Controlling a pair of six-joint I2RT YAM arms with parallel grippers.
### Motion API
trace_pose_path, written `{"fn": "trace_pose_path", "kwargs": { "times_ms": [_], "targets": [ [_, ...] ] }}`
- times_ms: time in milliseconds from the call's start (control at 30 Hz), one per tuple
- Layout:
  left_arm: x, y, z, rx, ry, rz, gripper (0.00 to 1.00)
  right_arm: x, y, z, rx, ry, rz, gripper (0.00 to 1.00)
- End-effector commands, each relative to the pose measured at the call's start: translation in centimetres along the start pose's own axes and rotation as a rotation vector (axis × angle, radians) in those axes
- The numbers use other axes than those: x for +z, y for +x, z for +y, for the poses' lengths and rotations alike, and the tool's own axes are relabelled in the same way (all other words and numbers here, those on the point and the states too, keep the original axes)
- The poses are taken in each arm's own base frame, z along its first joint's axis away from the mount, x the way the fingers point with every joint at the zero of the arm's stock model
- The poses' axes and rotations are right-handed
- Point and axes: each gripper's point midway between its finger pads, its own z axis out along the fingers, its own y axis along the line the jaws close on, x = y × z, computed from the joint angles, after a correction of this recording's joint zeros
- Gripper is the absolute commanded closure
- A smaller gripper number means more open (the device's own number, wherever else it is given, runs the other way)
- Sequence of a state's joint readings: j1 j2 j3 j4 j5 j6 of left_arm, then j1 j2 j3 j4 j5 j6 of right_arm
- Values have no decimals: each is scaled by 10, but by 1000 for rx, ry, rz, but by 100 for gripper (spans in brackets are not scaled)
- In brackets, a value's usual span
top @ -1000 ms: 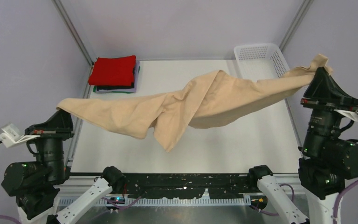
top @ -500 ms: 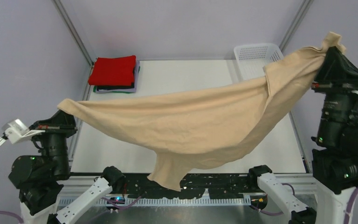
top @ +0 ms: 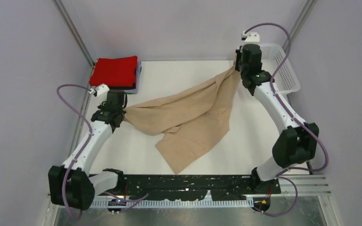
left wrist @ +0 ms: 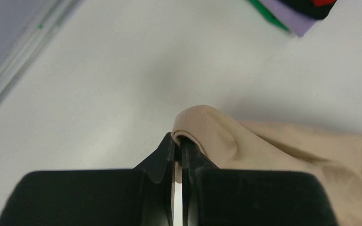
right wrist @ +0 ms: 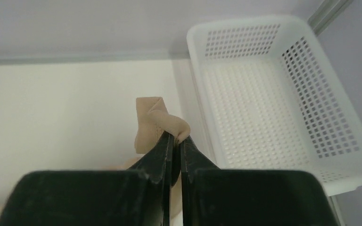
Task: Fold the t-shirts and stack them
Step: Flatten out the tshirt
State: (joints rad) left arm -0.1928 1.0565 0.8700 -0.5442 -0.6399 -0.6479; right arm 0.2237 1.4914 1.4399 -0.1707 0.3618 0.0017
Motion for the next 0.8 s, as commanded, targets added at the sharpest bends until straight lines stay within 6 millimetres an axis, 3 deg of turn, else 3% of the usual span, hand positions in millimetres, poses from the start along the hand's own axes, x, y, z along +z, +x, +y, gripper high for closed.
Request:
{"fn": "trace_pose_path", "kwargs": {
  "times_ms": [0, 33, 67, 100, 133, 167, 200, 233, 300, 467, 500, 567, 600, 667, 767],
  "targets": [
    [30, 19, -44, -34, 94, 131, 100, 45, 9, 17, 50, -13, -12, 95],
    [37, 24, -49, -20, 87, 158, 100, 54, 6, 21, 56, -18, -21, 95],
    [45, 28, -52, -8, 75, 185, 100, 73, 29, 28, 49, -21, 23, 95],
    [52, 32, -55, 0, 62, 209, 100, 82, 26, 32, 57, -23, 16, 95],
    [59, 40, -57, 11, 48, 239, 100, 96, 47, 40, 56, -32, 58, 95],
    [65, 43, -58, 15, 35, 256, 100, 103, 43, 45, 71, -41, 51, 95],
    [69, 45, -59, 15, 25, 269, 100, 114, 59, 52, 68, -59, 78, 95],
    [73, 46, -60, 16, 15, 278, 100, 119, 56, 57, 80, -70, 69, 95],
    [80, 50, -59, 15, -4, 301, 100, 136, 75, 65, 80, -80, 101, 95],
    [86, 53, -57, 22, -39, 330, 97, 145, 81, 73, 91, -96, 112, 95],
    [84, 53, -57, 25, -40, 340, 88, 144, 81, 73, 93, -99, 113, 95],
    [78, 52, -60, 32, -15, 361, 29, 140, 81, 72, 93, -102, 114, 95],
    [73, 51, -62, 37, 10, 366, 4, 138, 82, 70, 91, -99, 116, 95],
    [58, 47, -68, 53, 67, 355, 1, 131, 85, 67, 86, -94, 125, 95],
    [21, 36, -84, 101, 178, 292, 0, 117, 80, 63, 92, -96, 119, 95]
  ]
}}
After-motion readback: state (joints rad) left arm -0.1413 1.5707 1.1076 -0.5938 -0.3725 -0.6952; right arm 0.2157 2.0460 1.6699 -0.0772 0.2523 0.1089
